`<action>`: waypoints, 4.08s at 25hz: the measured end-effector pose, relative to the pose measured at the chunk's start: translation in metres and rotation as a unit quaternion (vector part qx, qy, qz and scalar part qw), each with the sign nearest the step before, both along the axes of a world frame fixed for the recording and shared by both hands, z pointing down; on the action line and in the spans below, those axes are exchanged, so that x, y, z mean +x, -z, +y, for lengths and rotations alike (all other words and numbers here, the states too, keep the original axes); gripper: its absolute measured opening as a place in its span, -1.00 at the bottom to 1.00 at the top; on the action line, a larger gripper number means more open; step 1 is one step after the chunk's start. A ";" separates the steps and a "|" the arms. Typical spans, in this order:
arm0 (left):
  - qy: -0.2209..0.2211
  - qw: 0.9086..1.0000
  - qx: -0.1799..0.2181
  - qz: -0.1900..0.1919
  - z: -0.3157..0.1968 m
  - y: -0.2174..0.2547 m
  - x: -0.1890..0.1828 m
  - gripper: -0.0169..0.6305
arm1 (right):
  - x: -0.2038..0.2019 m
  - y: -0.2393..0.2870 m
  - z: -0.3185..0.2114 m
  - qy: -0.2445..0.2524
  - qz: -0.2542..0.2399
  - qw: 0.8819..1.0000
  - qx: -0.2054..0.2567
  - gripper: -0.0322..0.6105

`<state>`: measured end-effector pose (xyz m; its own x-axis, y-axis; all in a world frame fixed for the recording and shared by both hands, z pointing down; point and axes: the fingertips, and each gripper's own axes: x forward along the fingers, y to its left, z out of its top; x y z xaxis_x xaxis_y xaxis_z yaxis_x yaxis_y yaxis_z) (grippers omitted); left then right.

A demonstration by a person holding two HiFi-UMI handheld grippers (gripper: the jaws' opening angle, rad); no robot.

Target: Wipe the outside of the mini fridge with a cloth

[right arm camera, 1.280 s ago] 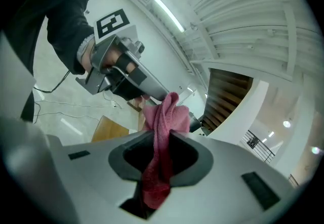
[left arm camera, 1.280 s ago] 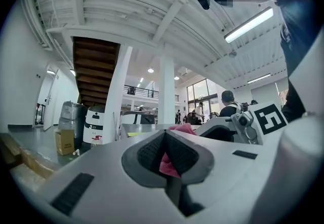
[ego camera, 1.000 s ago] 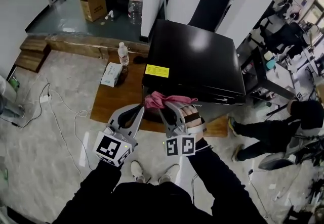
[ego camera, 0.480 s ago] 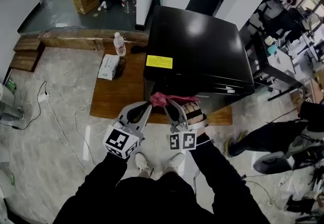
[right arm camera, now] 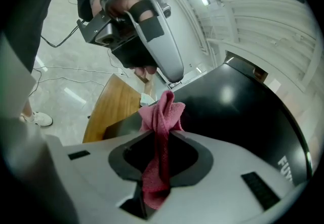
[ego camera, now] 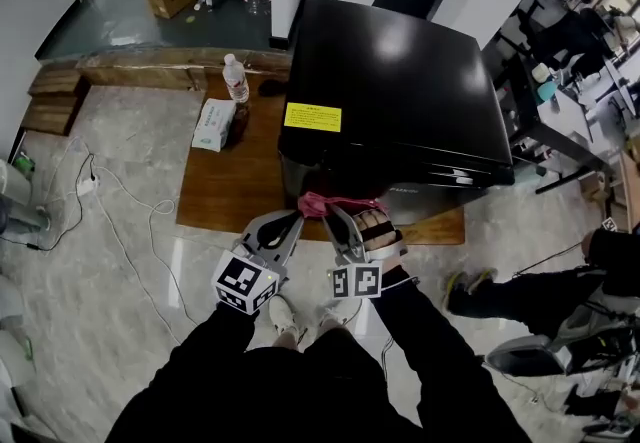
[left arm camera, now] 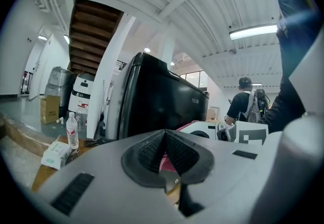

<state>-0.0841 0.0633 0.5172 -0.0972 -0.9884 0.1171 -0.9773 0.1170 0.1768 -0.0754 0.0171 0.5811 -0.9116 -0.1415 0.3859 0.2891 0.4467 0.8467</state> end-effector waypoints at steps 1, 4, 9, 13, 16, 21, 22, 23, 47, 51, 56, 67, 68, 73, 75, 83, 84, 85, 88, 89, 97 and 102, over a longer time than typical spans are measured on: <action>0.002 1.000 -0.002 0.004 -0.002 -0.008 -0.001 -0.93 | -0.001 -0.009 -0.001 0.002 0.003 1.000 0.001 -0.63; 0.009 1.000 -0.015 0.018 -0.007 -0.037 -0.003 -0.93 | 0.000 -0.043 -0.006 0.008 0.019 1.000 0.000 -0.63; 0.018 0.999 -0.036 0.032 -0.016 -0.073 0.003 -0.93 | 0.002 -0.081 -0.010 0.020 0.028 0.999 -0.003 -0.63; 0.032 0.997 -0.048 0.041 -0.021 -0.092 0.006 -0.93 | 0.006 -0.104 -0.012 0.027 0.037 0.999 -0.007 -0.63; 0.038 0.997 -0.062 0.039 -0.027 -0.109 0.008 -0.93 | 0.008 -0.126 -0.016 0.025 0.046 0.999 -0.010 -0.63; 0.036 0.994 -0.094 0.052 -0.033 -0.148 0.010 -0.93 | 0.008 -0.173 -0.021 0.017 0.073 0.997 -0.017 -0.63; 0.033 0.993 -0.101 0.056 -0.033 -0.155 0.012 -0.93 | 0.009 -0.185 -0.021 0.015 0.085 0.996 -0.015 -0.63; 0.029 0.992 -0.106 0.059 -0.031 -0.159 0.015 -0.93 | 0.010 -0.197 -0.021 0.013 0.099 0.995 -0.012 -0.63; -0.102 0.994 -0.021 0.041 -0.055 -0.021 0.089 -0.93 | 0.131 -0.016 -0.068 -0.132 -0.025 0.987 -0.090 -0.62; -0.140 0.990 0.016 0.032 -0.094 0.017 0.122 -0.93 | 0.162 0.057 -0.118 -0.159 -0.085 0.983 -0.037 -0.62; -0.153 0.987 0.028 0.030 -0.135 0.039 0.153 -0.93 | 0.178 0.123 -0.162 -0.147 -0.131 0.980 0.033 -0.62; -0.119 0.992 0.006 0.028 -0.185 0.014 0.171 -0.93 | 0.165 0.114 -0.198 -0.062 -0.154 0.984 0.070 -0.62; -0.116 0.993 0.004 0.026 -0.188 0.009 0.169 -0.93 | 0.164 0.106 -0.199 -0.055 -0.150 0.985 0.066 -0.62; -0.093 0.995 -0.016 0.029 -0.197 -0.029 0.164 -0.93 | 0.166 0.049 -0.204 -0.037 -0.116 0.992 0.042 -0.62; -0.086 0.995 -0.023 0.033 -0.200 -0.043 0.162 -0.93 | 0.166 0.026 -0.209 -0.033 -0.096 0.994 0.031 -0.62; -0.065 0.994 -0.072 0.057 -0.198 -0.119 0.158 -0.93 | 0.166 -0.083 -0.207 -0.019 0.002 1.000 0.005 -0.62; -0.063 0.993 -0.078 0.062 -0.198 -0.127 0.157 -0.93 | 0.165 -0.095 -0.206 -0.017 0.013 1.000 0.003 -0.62; -0.061 0.992 -0.083 0.066 -0.197 -0.134 0.157 -0.93 | 0.165 -0.108 -0.205 -0.015 0.025 1.000 0.000 -0.62; -0.056 0.991 -0.097 0.076 -0.196 -0.148 0.157 -0.93 | 0.165 -0.144 -0.204 -0.010 0.059 0.998 -0.010 -0.63; -0.054 0.990 -0.100 0.079 -0.196 -0.151 0.157 -0.93 | 0.165 -0.155 -0.203 -0.010 0.071 0.997 -0.014 -0.63; -0.037 0.988 -0.121 0.084 -0.196 -0.167 0.161 -0.93 | 0.170 -0.251 -0.203 -0.023 0.189 0.979 -0.075 -0.63; -0.041 0.989 -0.120 0.076 -0.208 -0.145 0.185 -0.93 | 0.180 -0.218 -0.200 -0.050 0.154 0.972 -0.171 -0.62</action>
